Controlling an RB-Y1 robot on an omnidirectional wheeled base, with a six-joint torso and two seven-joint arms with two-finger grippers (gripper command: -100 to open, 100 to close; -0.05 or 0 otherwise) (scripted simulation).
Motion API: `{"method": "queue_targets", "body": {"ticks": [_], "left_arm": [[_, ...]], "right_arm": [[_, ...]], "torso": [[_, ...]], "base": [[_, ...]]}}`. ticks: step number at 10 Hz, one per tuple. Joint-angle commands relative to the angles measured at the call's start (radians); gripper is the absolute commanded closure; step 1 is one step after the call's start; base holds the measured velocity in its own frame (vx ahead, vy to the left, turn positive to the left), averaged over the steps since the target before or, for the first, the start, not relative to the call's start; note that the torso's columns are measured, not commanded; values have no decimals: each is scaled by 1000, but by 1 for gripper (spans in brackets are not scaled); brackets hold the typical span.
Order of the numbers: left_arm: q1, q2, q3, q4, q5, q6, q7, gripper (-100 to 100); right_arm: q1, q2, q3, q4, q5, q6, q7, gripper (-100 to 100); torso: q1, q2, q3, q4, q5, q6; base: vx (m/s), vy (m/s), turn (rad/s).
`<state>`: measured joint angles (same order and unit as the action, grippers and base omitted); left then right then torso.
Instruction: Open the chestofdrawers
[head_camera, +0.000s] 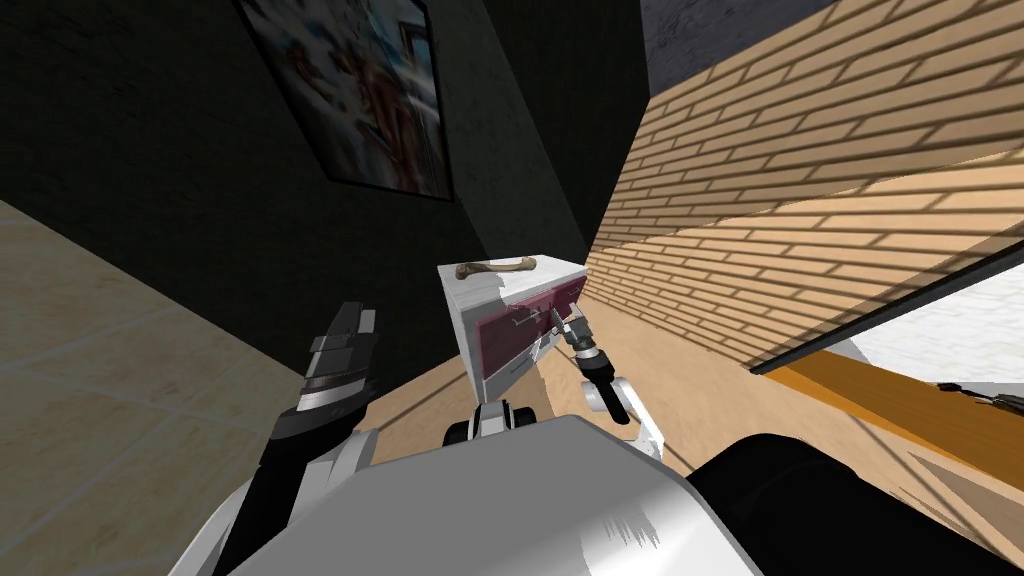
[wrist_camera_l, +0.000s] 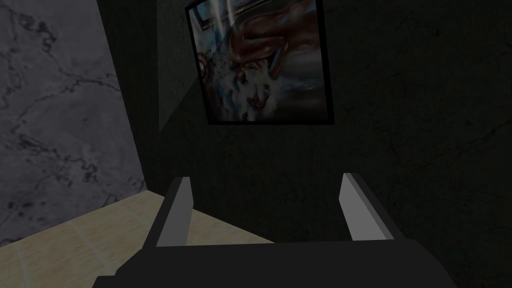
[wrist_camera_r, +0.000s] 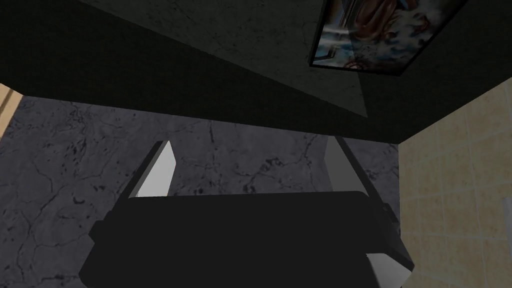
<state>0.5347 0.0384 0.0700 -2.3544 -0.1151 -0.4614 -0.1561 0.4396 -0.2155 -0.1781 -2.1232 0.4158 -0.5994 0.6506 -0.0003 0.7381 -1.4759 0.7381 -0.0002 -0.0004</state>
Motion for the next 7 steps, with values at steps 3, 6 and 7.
{"method": "queue_targets", "body": {"ticks": [3, 6, 7], "left_arm": [[0, 0, 0, 0, 0, 0, 0, 0], [0, 0, 0, 0, 0, 0, 0, 0], [0, 0, 0, 0, 0, 0, 0, 0]], "right_arm": [[-8, -10, -32, 28, 68, -57, 134, -100], [-9, -13, -46, 40, 96, -80, 213, -100], [-9, -13, -46, 40, 96, -80, 240, -100]], "torso": [[1, 0, 0, 0, 0, 1], [-1, 1, 1, 0, 0, 1], [0, 0, 0, 0, 0, 0]], "base": [[31, 41, 99], [20, 21, 54], [21, 22, 69]]}}
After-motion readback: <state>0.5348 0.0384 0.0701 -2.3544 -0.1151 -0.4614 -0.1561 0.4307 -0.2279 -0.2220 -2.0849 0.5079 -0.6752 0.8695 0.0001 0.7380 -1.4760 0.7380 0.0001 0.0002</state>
